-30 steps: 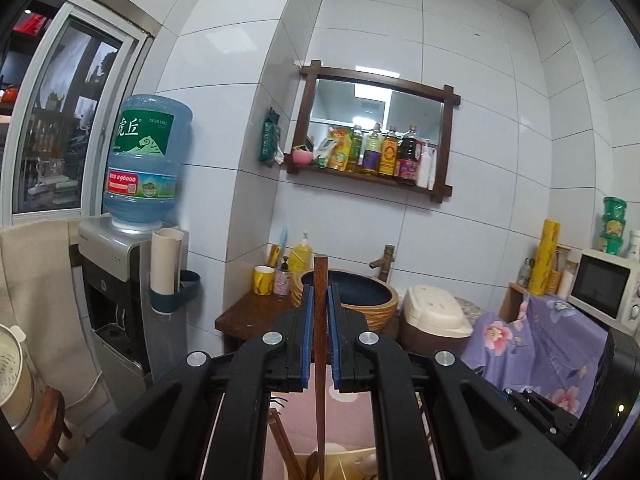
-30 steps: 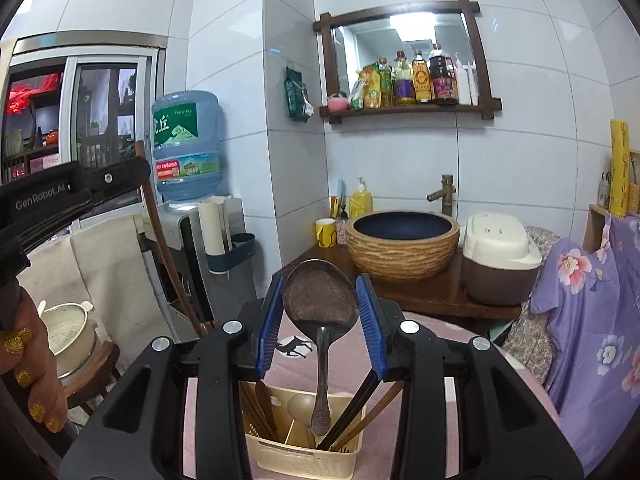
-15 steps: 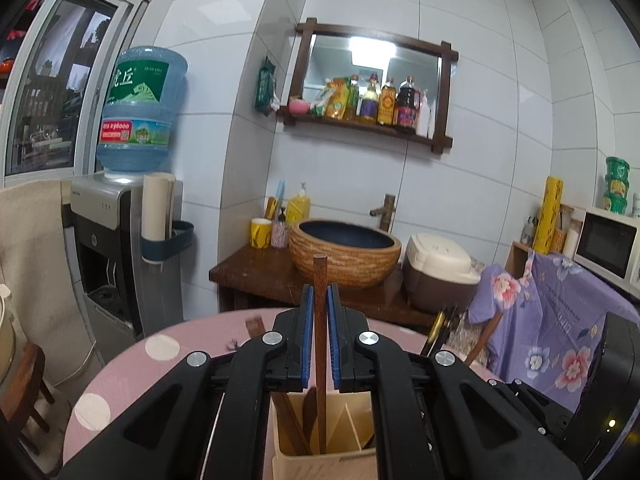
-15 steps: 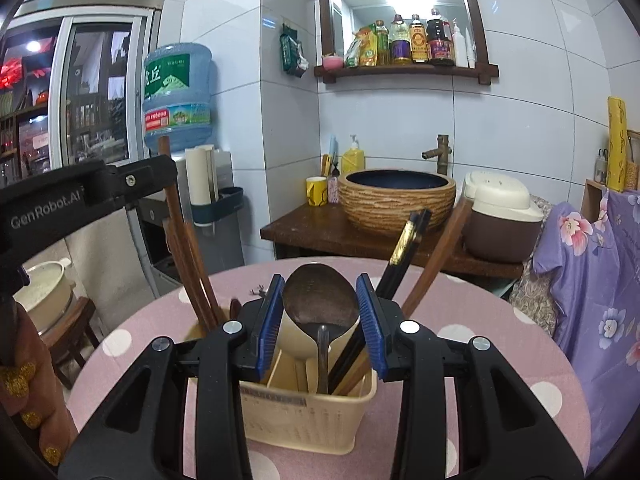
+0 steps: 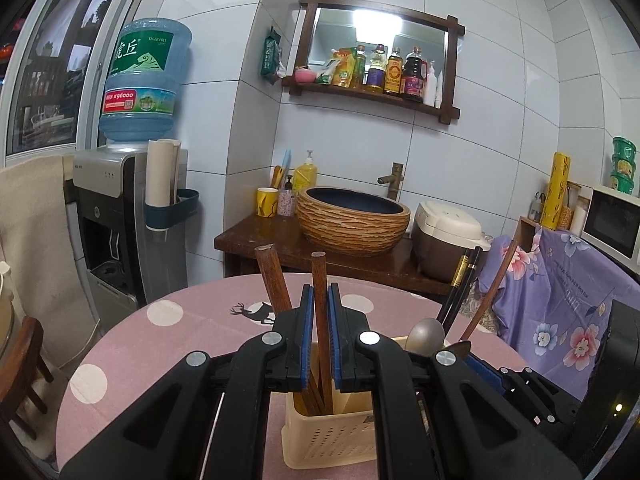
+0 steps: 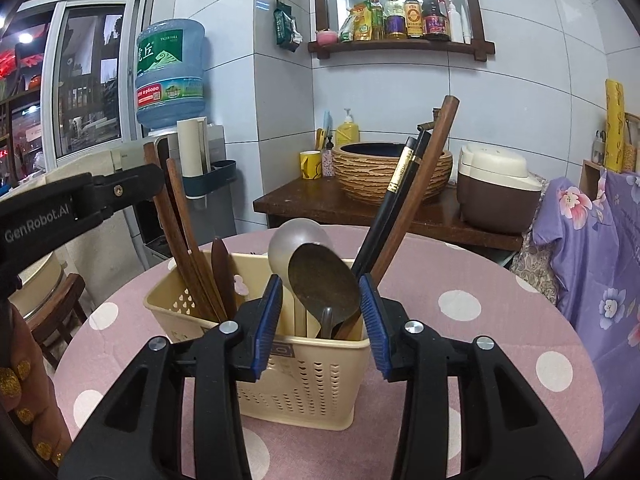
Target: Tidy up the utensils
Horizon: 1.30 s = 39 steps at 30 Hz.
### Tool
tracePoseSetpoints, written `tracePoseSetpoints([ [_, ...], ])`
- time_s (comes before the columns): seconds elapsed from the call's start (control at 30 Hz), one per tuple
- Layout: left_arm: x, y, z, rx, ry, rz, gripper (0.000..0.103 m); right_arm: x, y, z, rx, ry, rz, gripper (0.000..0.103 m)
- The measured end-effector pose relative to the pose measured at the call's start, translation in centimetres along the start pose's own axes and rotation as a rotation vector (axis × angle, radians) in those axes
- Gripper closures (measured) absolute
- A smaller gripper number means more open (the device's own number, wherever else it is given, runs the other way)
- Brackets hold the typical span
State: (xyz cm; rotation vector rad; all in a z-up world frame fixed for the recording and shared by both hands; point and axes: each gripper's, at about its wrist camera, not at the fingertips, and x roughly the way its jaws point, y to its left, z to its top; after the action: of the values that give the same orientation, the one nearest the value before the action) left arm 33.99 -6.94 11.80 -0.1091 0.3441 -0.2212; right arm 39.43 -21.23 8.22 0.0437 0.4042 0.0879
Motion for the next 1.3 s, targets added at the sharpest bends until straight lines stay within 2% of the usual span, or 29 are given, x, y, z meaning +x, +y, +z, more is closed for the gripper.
tracePoseSetpoints([
  [0.07,-0.2,-0.1,0.0,0.003,0.005,-0.006,0.092,-0.4,0.0,-0.1,0.007,-0.008,0.012,0.051],
  [0.13,-0.7,-0.2,0.0,0.011,-0.003,-0.008,0.087,-0.9,0.0,-0.1,0.006,-0.019,0.014,0.051],
  [0.2,-1.4,-0.2,0.0,0.020,-0.016,-0.010,0.076,-1.3,0.1,-0.1,0.001,-0.024,0.013,0.046],
  [0.27,-2.2,0.0,0.1,0.011,-0.029,-0.016,0.063,-2.0,0.1,-0.3,-0.001,-0.029,0.010,0.045],
  [0.33,-3.3,0.3,0.0,0.009,-0.039,-0.022,0.058,-2.9,-0.1,-0.5,-0.003,-0.038,0.014,0.041],
  [0.37,-3.8,0.3,-0.1,0.012,-0.040,-0.021,0.055,-3.5,-0.2,-0.6,-0.005,-0.045,0.008,0.036],
  [0.43,-5.0,0.6,-0.4,0.021,-0.044,-0.021,0.048,-4.6,-0.4,-1.0,-0.007,-0.058,-0.003,0.033],
  [0.47,-5.7,0.7,-0.6,0.025,-0.053,-0.016,0.043,-5.3,-0.6,-1.2,-0.005,-0.062,-0.009,0.032],
  [0.57,-8.3,1.0,-1.5,0.065,-0.079,0.013,0.027,-7.6,-1.4,-2.1,0.012,-0.062,-0.042,0.020],
  [0.67,-11.4,0.7,-2.9,0.127,-0.118,0.064,0.016,-10.4,-2.0,-3.5,0.030,-0.074,-0.062,0.013],
  [0.83,-16.9,0.8,-5.8,0.079,-0.159,0.036,0.012,-16.0,-1.6,-7.5,0.062,-0.097,-0.078,0.009],
  [0.93,-20.2,0.2,-9.2,0.078,-0.183,0.069,0.010,-19.3,-0.7,-10.5,0.062,-0.121,-0.078,0.008],
  [1.1,-23.4,-0.3,-15.2,0.074,-0.112,0.106,0.009,-24.0,0.7,-16.0,0.055,-0.120,-0.093,0.007],
  [1.3,-27.7,-0.5,-20.9,0.100,-0.106,0.176,0.009,-29.1,1.2,-21.7,0.030,-0.115,-0.177,0.006],
])
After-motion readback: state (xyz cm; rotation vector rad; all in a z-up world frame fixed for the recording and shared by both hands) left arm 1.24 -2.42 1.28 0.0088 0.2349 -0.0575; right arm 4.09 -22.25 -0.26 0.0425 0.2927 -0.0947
